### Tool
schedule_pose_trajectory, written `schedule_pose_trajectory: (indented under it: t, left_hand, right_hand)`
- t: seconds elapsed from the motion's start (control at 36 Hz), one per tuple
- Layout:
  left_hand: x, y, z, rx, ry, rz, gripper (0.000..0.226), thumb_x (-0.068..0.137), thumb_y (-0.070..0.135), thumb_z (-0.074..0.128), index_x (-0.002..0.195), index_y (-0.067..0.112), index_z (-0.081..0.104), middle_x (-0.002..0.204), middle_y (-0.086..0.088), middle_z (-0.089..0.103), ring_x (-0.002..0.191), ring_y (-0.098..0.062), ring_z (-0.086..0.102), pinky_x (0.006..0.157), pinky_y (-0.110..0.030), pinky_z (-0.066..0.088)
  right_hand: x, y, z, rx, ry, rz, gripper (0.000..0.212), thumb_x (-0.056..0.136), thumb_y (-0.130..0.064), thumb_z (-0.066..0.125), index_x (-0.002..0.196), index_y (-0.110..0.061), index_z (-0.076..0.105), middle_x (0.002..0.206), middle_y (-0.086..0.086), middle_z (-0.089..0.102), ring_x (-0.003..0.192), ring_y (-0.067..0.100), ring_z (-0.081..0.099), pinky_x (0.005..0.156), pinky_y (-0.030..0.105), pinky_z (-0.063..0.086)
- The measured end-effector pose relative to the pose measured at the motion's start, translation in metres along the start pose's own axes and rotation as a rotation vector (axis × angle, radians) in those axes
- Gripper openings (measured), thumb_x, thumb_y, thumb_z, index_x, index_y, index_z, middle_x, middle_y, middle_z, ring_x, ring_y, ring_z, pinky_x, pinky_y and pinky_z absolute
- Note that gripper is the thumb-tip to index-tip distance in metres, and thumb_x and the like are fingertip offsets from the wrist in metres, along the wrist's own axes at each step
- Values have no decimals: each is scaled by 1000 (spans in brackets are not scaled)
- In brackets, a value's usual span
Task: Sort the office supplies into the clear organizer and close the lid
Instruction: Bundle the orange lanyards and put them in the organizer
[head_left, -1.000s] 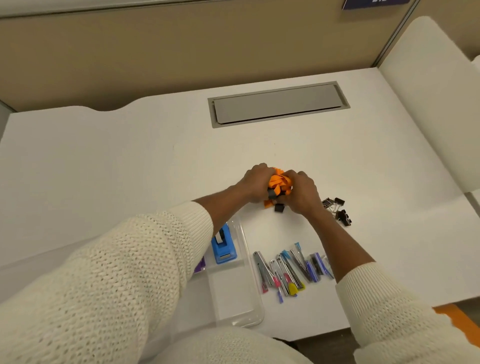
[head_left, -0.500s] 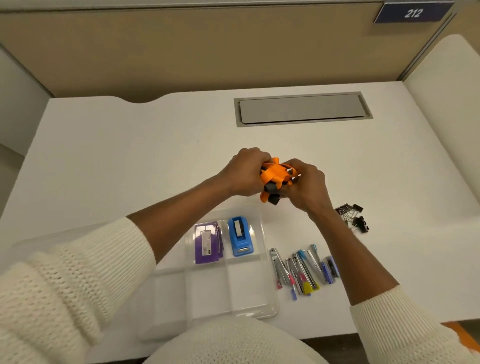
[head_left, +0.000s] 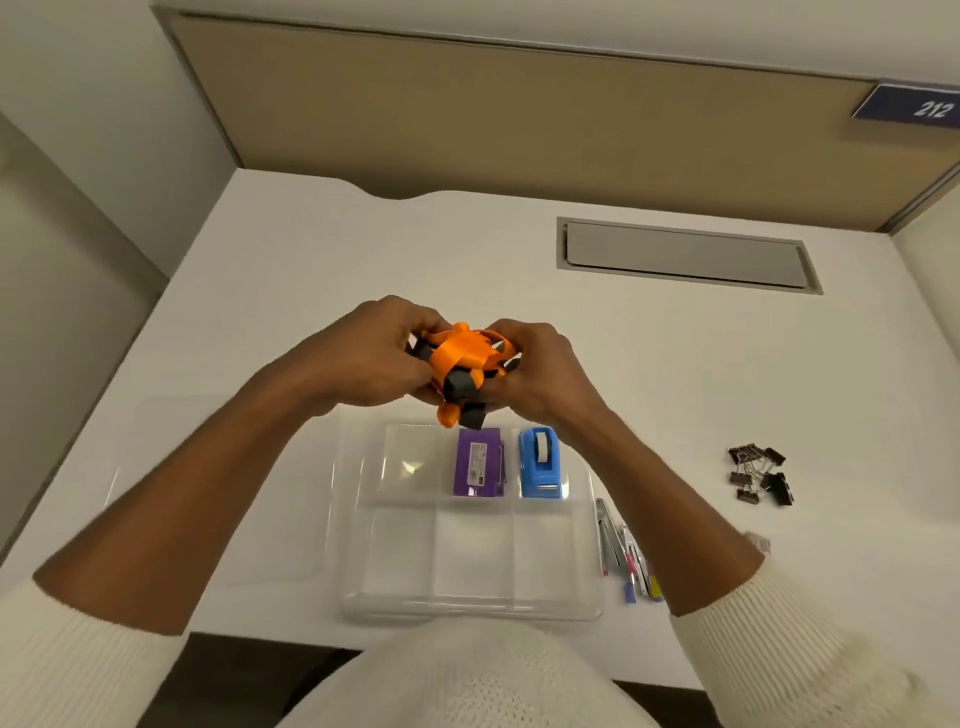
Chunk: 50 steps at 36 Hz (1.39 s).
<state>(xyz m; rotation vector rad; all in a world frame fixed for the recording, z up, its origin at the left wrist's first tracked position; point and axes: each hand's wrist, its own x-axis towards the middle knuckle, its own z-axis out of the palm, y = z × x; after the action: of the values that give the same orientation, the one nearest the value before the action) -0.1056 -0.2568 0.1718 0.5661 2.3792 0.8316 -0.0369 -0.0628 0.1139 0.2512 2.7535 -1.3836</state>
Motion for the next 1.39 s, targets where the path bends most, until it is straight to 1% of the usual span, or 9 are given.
schedule_pose_trajectory:
  t: [0.22,0.33,0.44,0.64,0.86,1.08,1.19,1.33,1.39]
  left_hand:
    - [-21,-53,18,74,-26,-118,36,88,-1,65,120,13,74,110,-10,77,89,-26,80,90,-45,65]
    - [-19,-78,42,216,-42,-98,20,88,5,68,107,11,69,99,-6,69,92,-29,69,70,-33,55]
    - [-20,-97,63,249,-65,-64,42,88,21,75,128,20,61,112,-8,63,102,-29,64,78,-32,46]
    - [-26,-114,68,297,15,17,66,88,27,79,148,24,51,138,-3,59,117,-28,63,97,-43,56]
    - [-20,-121,69,365,37,117,14,89,36,76,98,26,74,96,9,59,85,-17,60,66,-24,44]
    - [-8,-130,92,717,64,251,15,98,26,63,104,23,76,102,1,66,103,-24,51,77,-33,44]
    - [-2,-135,95,623,30,272,9,95,21,66,101,17,72,106,-1,67,104,-22,52,79,-34,47]
    - [-4,-140,89,427,40,294,8,84,13,70,78,17,67,83,8,55,78,-18,54,58,-18,33]
    - [-7,-143,89,397,54,256,8,87,15,74,83,20,69,85,11,52,76,-15,52,60,-12,29]
  right_hand:
    - [-3,-7,68,-106,-144,72,42,76,-32,91,105,-9,71,96,9,76,85,26,69,78,35,56]
    - [-9,-3,99,-178,-134,111,36,80,-28,86,107,-11,69,99,9,75,90,28,69,74,34,51]
    - [-14,0,118,-263,-148,117,39,85,-22,78,119,-11,64,107,10,74,98,31,69,72,31,45]
    - [-21,-3,112,-344,-66,69,62,87,-23,79,143,-15,53,126,10,70,111,29,68,96,40,55]
    - [-27,6,117,-477,-159,-169,16,92,-15,74,107,-11,77,108,12,71,96,29,67,83,35,55]
    - [-30,24,135,-630,-241,-397,30,96,-17,72,124,-7,72,127,17,67,113,32,58,90,45,56]
    - [-26,20,129,-609,-323,-399,30,95,-13,72,124,-8,71,127,16,68,114,31,60,95,44,55]
    - [-27,13,102,-573,-375,-436,24,79,7,77,99,-5,77,101,18,74,91,38,66,71,36,47]
    - [-27,13,101,-649,-365,-458,22,82,3,76,102,-6,75,102,17,73,94,37,62,74,36,44]
